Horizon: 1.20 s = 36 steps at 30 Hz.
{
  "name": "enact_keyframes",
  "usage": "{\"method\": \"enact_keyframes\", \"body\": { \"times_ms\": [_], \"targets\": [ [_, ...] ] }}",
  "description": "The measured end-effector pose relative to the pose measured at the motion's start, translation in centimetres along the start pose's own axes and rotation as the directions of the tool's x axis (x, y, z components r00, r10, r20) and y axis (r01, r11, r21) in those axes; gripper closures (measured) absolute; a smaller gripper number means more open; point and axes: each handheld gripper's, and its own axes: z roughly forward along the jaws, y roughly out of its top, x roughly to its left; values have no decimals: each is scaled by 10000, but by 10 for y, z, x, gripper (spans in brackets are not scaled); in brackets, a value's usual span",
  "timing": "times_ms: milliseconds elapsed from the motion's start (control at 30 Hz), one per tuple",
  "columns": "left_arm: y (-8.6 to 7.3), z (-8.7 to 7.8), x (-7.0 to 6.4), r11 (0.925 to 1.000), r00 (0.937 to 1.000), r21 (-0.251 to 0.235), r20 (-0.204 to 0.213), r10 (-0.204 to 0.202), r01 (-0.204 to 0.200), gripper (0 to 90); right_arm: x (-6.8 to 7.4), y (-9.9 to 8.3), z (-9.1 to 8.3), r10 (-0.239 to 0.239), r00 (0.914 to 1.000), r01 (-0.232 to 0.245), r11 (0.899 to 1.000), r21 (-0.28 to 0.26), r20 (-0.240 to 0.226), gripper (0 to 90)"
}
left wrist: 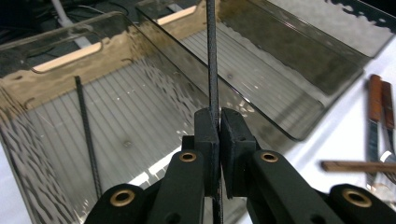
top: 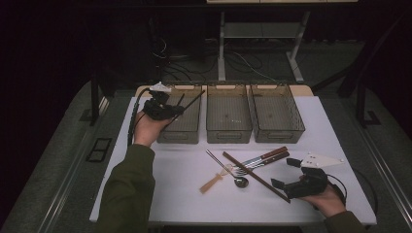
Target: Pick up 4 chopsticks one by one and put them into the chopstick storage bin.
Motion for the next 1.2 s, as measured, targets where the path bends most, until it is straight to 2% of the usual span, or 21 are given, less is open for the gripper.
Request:
{"method": "enact_keyframes", "body": {
  "times_ms": [133,367,567,733,933,1067,1200],
  "targets": [
    [6,7,9,10000,9998,-86,-171,-39,37,855,0,0,-1,47,10000,-47,10000,-26,0,7],
    [10,18,29,9972,9983,-548,-271,-518,502,854,0,0,-1,57,10000,-58,10000,-50,-30,7],
    [7,30,43,9905,9908,-734,-607,-1206,1161,854,0,0,-1,46,10000,-47,10000,-54,-50,7],
    [3,40,49,9882,9839,-481,-976,-1495,1454,854,0,0,-1,41,10000,-42,10000,-60,-79,7],
    [-1,50,50,9891,9799,-15,-1357,-1460,1471,854,0,0,-2,41,10000,-42,10000,-80,-89,7],
    [-4,55,50,9868,9760,115,-1496,-1581,1616,854,0,0,-2,34,9999,-34,10000,-79,-97,7],
    [-5,57,51,9863,9744,9,-1551,-1629,1650,853,0,0,-2,28,10000,-28,10000,-65,-93,7]
  ]
}}
